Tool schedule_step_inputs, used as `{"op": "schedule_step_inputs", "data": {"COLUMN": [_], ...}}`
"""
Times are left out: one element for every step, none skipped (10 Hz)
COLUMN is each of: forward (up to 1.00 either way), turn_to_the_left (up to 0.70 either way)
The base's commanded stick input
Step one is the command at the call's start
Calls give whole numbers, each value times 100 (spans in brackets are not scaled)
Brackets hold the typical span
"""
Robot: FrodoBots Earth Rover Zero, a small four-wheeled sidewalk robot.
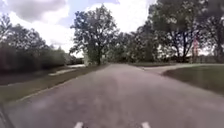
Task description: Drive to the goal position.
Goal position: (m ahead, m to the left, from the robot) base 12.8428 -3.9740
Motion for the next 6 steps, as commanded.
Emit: {"op": "schedule_step_inputs", "data": {"forward": [100, 100, 100, 100, 100, 100], "turn_to_the_left": [0, 0, 0, 0, 0, 0]}}
